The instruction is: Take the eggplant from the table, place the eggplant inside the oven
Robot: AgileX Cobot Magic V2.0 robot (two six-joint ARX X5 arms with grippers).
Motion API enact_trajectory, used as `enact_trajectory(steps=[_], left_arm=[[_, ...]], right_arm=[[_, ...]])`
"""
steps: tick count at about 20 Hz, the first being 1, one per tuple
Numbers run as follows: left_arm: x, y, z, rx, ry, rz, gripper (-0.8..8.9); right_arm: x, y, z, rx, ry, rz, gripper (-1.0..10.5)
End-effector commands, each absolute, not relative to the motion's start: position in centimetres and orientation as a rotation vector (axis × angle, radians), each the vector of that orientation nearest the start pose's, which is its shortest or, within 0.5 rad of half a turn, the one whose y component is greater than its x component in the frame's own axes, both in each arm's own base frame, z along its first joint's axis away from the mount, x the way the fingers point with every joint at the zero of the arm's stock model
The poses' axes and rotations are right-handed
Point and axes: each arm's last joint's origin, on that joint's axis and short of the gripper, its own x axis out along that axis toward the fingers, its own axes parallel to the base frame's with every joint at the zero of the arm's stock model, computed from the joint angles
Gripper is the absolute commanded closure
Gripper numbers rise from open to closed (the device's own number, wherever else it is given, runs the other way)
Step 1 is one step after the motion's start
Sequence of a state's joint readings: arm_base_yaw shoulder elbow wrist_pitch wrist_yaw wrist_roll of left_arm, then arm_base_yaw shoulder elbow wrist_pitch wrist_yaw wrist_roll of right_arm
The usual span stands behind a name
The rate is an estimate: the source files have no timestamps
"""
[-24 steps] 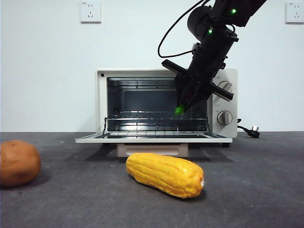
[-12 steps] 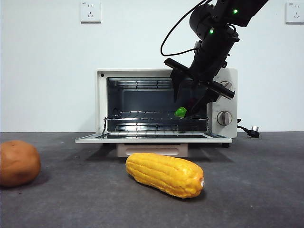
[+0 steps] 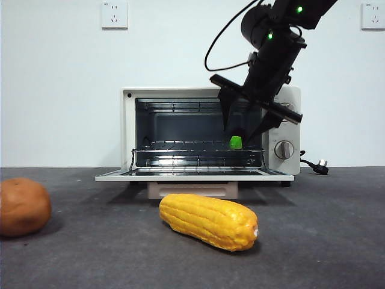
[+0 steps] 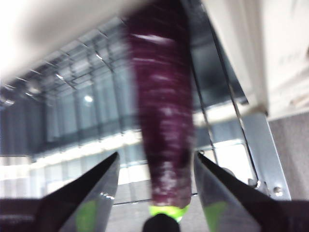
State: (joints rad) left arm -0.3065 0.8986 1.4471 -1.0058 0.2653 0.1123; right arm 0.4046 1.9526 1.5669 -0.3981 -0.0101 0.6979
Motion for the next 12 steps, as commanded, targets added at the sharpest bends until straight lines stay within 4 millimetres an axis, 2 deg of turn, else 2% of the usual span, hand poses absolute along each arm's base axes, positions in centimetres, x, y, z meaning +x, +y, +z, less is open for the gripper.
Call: enact_trajectory(steps=[1,8,12], left_arm=[[11.1,-4.4,44.6,0.132,0.424,-0.603,8.19],[11.0,-4.4,44.6,0.132,0.425,-0.603,8.19],[11.1,-4.4,44.6,0.132,0.424,-0.603,8.19]], right_arm=[[40.0,17.2,25.0,0.483,0.849,0.121,6.9],[39.6,17.0,25.1,0.463,0.870,0.106,6.9],[38.4,16.3,27.0,0.379,0.856,0.097,6.9]])
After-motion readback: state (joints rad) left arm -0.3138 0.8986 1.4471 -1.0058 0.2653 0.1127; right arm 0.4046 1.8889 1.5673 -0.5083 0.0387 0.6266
